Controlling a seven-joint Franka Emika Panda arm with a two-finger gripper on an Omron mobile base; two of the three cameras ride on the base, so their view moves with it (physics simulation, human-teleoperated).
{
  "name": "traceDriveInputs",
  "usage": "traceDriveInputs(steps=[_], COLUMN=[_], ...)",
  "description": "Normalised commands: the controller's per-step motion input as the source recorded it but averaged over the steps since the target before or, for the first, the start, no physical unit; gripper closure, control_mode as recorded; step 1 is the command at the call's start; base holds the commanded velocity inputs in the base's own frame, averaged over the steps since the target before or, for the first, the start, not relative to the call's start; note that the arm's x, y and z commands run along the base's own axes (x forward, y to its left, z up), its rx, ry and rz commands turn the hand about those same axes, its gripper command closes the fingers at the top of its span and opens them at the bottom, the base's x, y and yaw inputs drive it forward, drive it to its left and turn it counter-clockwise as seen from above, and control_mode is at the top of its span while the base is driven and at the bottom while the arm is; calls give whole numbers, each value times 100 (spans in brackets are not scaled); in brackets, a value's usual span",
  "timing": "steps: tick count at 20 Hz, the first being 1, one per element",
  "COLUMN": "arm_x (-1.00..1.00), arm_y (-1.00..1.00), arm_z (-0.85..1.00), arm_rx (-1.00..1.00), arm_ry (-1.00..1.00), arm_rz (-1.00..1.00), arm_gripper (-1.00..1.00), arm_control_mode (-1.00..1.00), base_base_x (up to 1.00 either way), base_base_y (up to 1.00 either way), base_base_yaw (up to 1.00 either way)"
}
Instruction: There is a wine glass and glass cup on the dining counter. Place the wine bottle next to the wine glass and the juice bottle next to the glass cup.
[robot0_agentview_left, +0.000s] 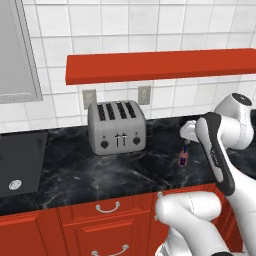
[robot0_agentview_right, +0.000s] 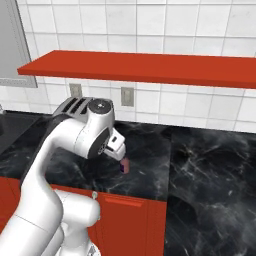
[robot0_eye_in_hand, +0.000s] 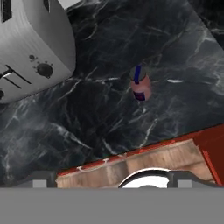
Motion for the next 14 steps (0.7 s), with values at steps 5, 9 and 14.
traceDriveInputs(steps=[5, 9, 14], arm_x=[42, 39, 34], arm_y=[-16, -5, -1], arm_z=[0, -2, -14], arm_rx=[-2, -8, -15], arm_ry=[10, 16, 17], arm_rz=[5, 1, 1], arm_gripper=[-100, -100, -100], arm_control_mode=[-100, -100, -100], base_base_x=[0, 0, 0], base_base_y=[0, 0, 0], base_base_yaw=[0, 0, 0])
